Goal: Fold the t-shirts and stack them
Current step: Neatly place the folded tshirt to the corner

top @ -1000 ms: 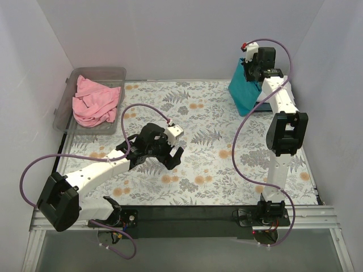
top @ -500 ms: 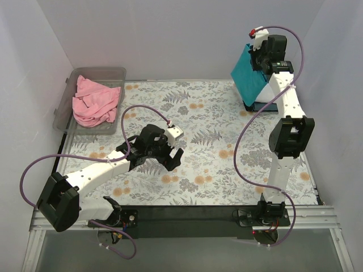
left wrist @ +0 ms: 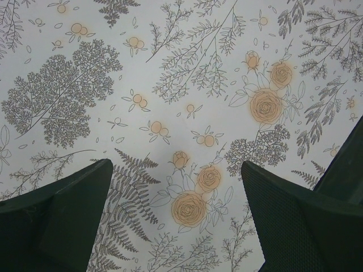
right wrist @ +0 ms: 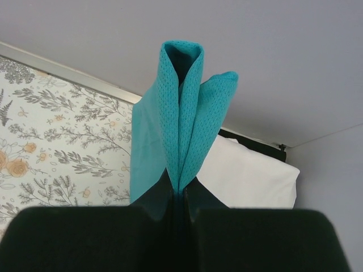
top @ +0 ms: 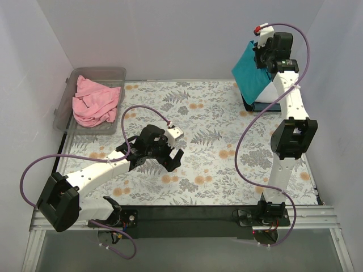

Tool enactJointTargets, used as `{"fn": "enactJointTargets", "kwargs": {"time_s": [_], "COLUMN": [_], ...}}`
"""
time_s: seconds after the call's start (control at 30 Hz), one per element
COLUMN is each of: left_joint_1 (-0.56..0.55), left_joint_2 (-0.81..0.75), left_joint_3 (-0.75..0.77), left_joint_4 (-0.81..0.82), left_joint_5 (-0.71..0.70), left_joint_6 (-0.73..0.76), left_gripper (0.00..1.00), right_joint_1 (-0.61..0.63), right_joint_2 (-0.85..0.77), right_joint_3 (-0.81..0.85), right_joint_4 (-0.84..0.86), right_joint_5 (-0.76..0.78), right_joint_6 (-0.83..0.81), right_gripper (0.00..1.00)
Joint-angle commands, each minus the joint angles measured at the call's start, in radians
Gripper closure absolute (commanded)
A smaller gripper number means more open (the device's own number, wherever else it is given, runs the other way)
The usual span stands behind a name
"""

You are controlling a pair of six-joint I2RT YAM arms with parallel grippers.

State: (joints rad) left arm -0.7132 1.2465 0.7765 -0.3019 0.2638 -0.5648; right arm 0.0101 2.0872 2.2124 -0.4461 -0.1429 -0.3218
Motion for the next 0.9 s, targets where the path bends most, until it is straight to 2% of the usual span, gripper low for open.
{"fn": "enactJointTargets", "kwargs": {"time_s": [0.0,0.87], "left_joint_1": [0.001,0.001], "left_joint_2": [-0.027,0.014], "left_joint_3": [-0.002,0.026], "left_joint_4": [0.018,0.000], "left_joint_5": [0.011,0.025], "left_joint_6": [0.008,0.003], "left_gripper": [0.03,0.02], "right_joint_1": [-0.039,-0.128], "right_joint_2": [-0.018,0.065], "right_joint_3": [0.040,-0.022], "right_joint_4": [0.032,0.142], "right_joint_5": [-0.015,-0.020], "right_joint_6": [-0.026,-0.175], "right_gripper": [0.99,0.99]}}
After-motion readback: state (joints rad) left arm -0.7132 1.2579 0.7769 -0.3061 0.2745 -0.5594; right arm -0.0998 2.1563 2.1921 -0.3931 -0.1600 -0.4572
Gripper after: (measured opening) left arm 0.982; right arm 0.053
